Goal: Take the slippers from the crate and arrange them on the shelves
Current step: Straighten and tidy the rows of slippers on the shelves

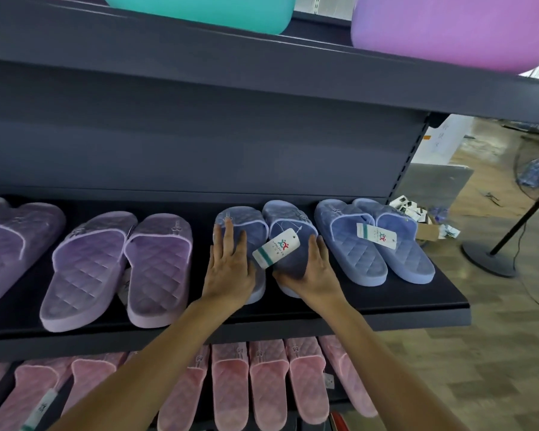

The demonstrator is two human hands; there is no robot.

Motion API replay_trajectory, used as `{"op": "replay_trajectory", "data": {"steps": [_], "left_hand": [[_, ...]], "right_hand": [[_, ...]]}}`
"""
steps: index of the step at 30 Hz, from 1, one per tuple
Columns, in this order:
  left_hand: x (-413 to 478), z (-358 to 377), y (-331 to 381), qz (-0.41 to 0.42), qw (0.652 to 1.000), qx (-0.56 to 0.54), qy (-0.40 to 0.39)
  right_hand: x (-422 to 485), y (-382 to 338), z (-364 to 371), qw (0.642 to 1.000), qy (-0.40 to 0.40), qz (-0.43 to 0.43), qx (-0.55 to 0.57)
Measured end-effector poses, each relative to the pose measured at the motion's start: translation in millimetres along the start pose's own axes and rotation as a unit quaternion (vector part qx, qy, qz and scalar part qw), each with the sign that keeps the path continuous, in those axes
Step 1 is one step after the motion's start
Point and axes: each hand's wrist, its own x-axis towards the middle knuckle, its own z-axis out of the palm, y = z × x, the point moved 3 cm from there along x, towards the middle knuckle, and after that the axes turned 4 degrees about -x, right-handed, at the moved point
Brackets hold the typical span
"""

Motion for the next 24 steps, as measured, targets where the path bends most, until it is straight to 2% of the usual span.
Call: {"op": "replay_trajectory", "data": {"steps": [13,24], "left_hand": [[31,12,2,-0.026,0.996,0.006,0.085],[32,17,2,-0.015,0.997,-0.005,0.081]], "right_hand": [[28,4,1,0.999,-0.005,-0.044,-0.012],[24,5,2,0.999,-0.005,-0.023,0.023]]}}
